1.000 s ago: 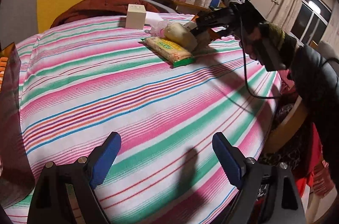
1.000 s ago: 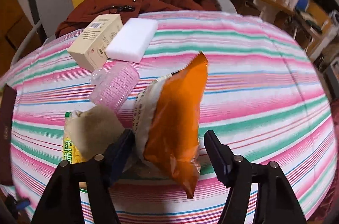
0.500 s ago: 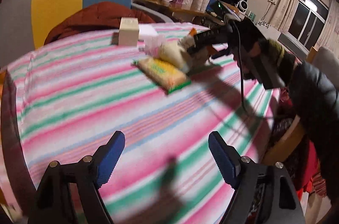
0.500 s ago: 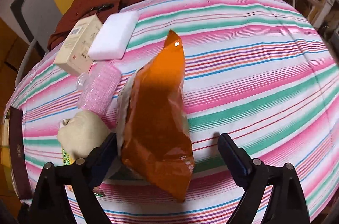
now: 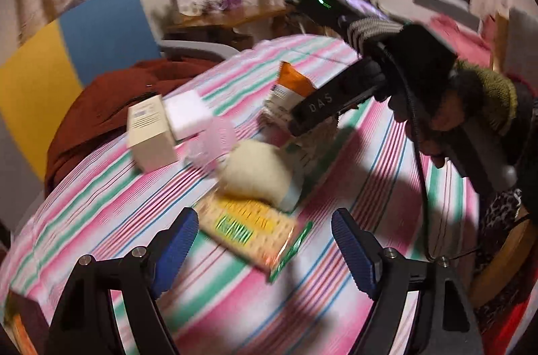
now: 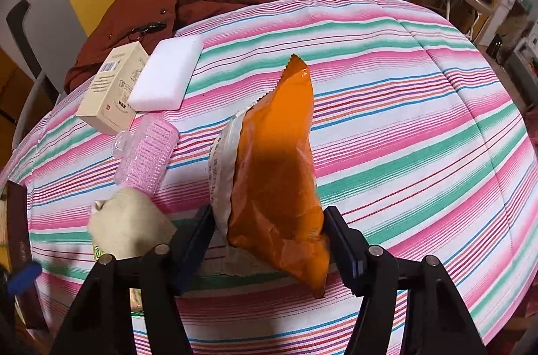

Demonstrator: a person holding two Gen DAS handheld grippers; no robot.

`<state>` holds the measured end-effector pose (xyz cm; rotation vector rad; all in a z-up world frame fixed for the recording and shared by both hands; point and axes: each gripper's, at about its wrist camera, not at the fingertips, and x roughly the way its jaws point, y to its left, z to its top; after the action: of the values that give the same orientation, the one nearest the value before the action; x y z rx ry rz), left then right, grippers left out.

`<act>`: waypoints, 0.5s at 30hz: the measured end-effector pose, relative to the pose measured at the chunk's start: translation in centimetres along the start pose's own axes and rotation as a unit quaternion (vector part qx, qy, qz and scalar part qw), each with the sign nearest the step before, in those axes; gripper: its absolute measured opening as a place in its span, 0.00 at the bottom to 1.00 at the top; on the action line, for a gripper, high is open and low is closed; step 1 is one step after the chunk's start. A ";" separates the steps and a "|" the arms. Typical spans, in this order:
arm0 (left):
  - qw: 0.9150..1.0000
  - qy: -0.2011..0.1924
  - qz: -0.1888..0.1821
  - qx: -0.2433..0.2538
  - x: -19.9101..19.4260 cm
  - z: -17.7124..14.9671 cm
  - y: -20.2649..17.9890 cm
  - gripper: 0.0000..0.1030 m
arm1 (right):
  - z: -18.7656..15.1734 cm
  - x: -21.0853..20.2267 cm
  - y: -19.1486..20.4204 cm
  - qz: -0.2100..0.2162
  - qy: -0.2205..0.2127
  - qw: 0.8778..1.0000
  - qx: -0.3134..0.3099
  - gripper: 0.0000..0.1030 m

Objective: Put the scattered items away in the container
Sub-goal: 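Grasp the beige rolled cloth with the left tool while the right tool lifts the snack bag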

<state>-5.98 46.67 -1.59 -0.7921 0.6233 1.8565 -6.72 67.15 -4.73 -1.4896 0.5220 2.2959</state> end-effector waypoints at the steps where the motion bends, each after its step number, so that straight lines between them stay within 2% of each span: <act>1: 1.000 0.005 -0.006 0.002 0.6 0.3 0.1 0.81 | 0.1 0.2 0.0 0.001 0.001 1.000 0.001 0.65; 11: 0.997 0.014 0.004 0.069 4.5 1.7 -1.0 0.81 | 0.2 0.3 0.0 0.002 0.007 1.000 0.007 0.65; 15: 0.998 0.028 0.010 0.064 6.0 2.0 0.0 0.81 | 0.2 0.4 0.1 0.000 0.007 1.000 0.007 0.66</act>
<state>-8.27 51.65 -4.77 -0.7576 0.7790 1.7990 -7.09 67.15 -5.02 -1.5005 0.5423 2.2782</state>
